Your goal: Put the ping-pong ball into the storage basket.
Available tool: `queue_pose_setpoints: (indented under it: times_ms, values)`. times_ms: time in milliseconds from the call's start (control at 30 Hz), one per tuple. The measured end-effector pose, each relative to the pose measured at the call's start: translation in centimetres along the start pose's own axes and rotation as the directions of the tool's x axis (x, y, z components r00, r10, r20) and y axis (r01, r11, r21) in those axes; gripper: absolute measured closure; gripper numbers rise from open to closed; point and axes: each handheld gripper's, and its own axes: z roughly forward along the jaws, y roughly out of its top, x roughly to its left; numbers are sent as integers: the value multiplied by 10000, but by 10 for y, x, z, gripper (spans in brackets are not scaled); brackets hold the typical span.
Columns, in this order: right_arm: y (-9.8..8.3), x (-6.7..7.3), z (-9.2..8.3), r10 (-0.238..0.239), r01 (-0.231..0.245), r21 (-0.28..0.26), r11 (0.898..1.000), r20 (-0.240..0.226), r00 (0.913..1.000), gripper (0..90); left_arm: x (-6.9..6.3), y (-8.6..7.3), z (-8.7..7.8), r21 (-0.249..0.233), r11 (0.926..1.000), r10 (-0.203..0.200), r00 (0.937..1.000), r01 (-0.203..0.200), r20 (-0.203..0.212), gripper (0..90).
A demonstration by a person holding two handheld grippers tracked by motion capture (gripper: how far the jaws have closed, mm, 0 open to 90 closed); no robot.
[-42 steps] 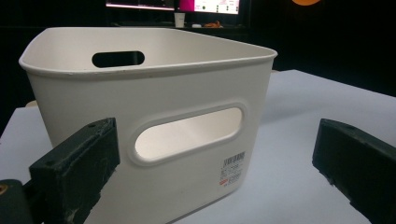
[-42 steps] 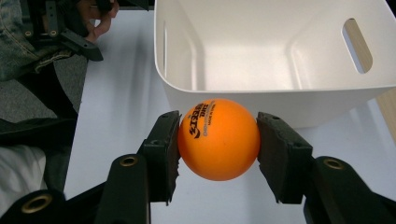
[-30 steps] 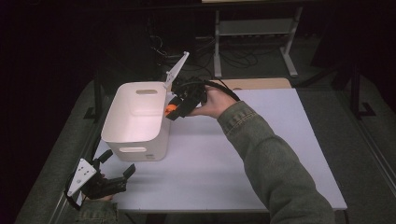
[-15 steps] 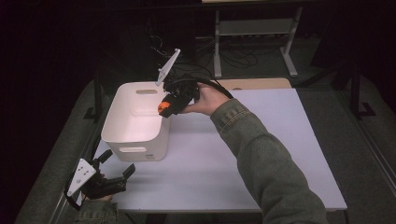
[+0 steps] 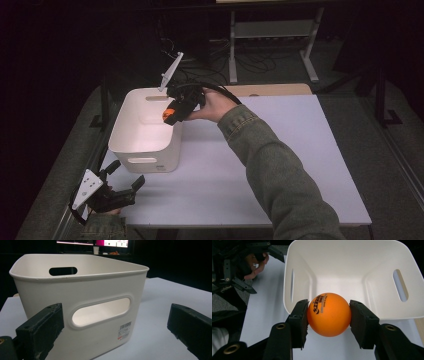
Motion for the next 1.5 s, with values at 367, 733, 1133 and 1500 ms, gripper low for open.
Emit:
queue_pose_setpoints:
  times_ms: [367, 733, 1133, 1500]
  values:
    - [8, -3, 18, -159, 152, -368, 9992, -192, 9997, 499, 0, 0, 0, 12, 10000, -3, 10000, 3, 3, 3]
    - [11, -11, 34, -226, 202, -1053, 9942, -217, 9995, 500, 0, 0, 1, 77, 9999, 77, 10000, -77, 21, 3]
    - [12, -18, 62, -141, 56, -959, 9954, -892, 9959, 499, 0, 0, 1, 51, 10000, 56, 10000, -56, 23, 3]
    - [9, -26, 74, 87, -227, -1123, 9934, -1229, 9924, 500, 0, 0, 2, 73, 9999, 75, 10000, -75, 32, 3]
